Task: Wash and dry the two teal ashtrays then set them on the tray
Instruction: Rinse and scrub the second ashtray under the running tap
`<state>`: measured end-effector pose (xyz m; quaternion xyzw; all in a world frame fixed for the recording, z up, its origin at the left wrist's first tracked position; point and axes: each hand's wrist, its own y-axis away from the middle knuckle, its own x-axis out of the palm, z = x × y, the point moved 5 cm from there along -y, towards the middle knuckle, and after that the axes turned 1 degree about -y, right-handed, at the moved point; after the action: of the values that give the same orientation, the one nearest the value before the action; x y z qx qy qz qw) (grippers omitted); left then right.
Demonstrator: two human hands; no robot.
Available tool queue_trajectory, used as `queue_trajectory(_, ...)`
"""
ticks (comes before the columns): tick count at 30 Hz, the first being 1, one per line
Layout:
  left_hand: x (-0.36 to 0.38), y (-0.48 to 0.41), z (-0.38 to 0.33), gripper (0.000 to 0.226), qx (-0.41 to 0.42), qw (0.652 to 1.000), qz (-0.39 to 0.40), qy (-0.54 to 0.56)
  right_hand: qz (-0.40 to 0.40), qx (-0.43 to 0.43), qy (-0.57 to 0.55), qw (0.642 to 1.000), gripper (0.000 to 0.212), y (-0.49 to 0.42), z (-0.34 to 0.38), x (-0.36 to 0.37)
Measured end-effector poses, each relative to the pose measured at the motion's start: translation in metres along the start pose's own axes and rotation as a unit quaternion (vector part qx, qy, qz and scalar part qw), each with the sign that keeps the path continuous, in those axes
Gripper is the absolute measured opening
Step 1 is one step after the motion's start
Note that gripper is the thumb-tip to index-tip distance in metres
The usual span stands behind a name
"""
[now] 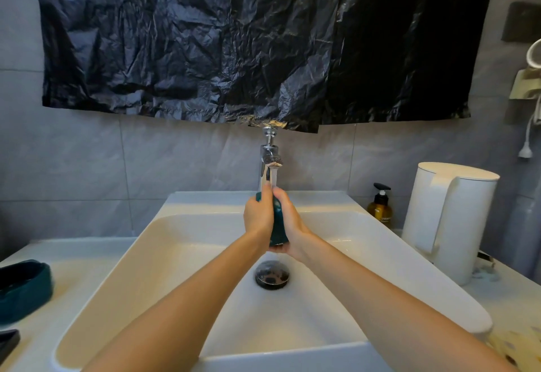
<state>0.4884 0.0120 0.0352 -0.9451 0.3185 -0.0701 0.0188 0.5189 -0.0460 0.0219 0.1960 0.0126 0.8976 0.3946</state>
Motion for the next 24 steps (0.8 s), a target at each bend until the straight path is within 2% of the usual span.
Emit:
queue_trajectory(3,0.01,0.008,0.002,0.036,0.071,0.996,0.016,-0.059,0.002,0.028,-0.043,0.999,0.046,0.002,0.002,-0.01)
queue_trajectory(5,0.013,0.006,0.0,0.036,0.067,0.994,0.027,-0.079,0.0,0.036,-0.043,0.998,0.044,0.005,0.002,-0.012)
queue_trajectory(10,0.002,-0.002,-0.006,0.029,-0.073,0.997,0.029,0.005,0.034,0.003,0.022,0.999,0.046,0.004,0.002,0.008)
queue_trajectory(12,-0.01,-0.005,-0.006,0.031,-0.144,0.987,0.037,0.052,0.019,-0.03,0.093,0.995,0.047,0.002,0.001,0.006)
queue_trajectory(14,-0.017,-0.002,-0.007,0.029,-0.215,0.97,0.081,0.083,0.035,-0.102,0.191,0.976,0.032,0.004,0.004,0.004)
queue_trajectory(17,-0.021,-0.002,-0.006,0.032,-0.215,0.969,0.098,0.074,0.058,-0.131,0.205,0.968,0.012,0.006,0.004,0.0)
queue_trajectory(19,-0.02,-0.005,-0.006,0.039,-0.184,0.976,0.085,0.075,0.052,-0.127,0.207,0.969,0.019,0.006,0.004,0.001)
queue_trajectory(21,-0.016,-0.008,-0.003,0.047,-0.165,0.979,0.087,0.085,0.034,-0.097,0.228,0.968,0.039,0.002,0.001,0.001)
queue_trajectory(24,-0.012,-0.004,-0.006,0.048,-0.089,0.993,0.08,0.022,-0.01,0.02,0.126,0.992,0.062,-0.006,-0.009,-0.001)
